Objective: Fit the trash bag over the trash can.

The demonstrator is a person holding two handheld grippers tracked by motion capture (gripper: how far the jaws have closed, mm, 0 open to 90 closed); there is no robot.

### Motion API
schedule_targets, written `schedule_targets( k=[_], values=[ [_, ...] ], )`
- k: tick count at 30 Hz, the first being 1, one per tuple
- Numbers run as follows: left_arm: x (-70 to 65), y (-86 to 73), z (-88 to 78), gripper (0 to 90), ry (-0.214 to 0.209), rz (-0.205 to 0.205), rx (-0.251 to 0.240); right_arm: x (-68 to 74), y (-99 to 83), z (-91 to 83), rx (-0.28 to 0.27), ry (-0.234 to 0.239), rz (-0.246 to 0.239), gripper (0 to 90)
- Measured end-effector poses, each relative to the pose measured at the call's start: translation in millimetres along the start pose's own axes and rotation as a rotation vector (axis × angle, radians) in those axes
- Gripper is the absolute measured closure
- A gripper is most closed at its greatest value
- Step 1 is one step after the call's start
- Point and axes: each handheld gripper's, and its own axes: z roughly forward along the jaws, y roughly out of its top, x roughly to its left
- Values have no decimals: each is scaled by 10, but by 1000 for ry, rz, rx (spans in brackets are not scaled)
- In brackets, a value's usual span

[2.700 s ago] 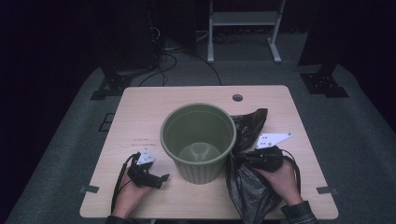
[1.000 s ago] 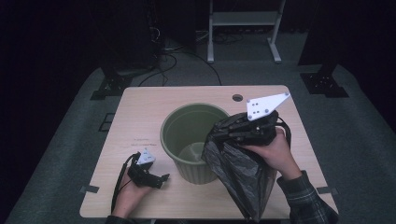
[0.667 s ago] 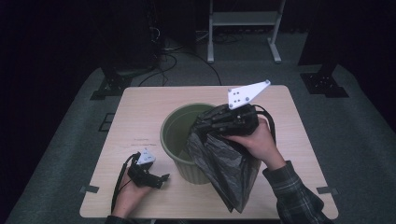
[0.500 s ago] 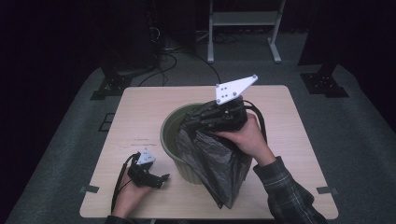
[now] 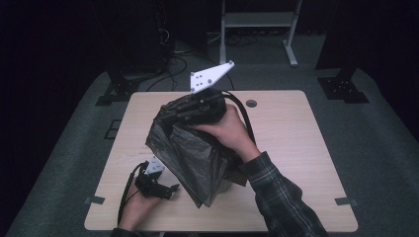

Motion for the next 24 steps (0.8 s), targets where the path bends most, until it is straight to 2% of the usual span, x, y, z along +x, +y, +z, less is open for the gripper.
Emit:
schedule_targets(
  k=[9,15,20,24],
  values=[
    [0,0,-1,0,0,0,0,-191,170,268,-36,49,-3,900],
    [0,0,0,0,0,0,0,-256,247,419,-42,70,-2,900],
    [0,0,-1,0,1,2,0,-259,251,450,-40,70,-4,900],
    [-1,0,-1,0,-1,1,0,-230,166,382,-40,64,5,900]
  ],
)
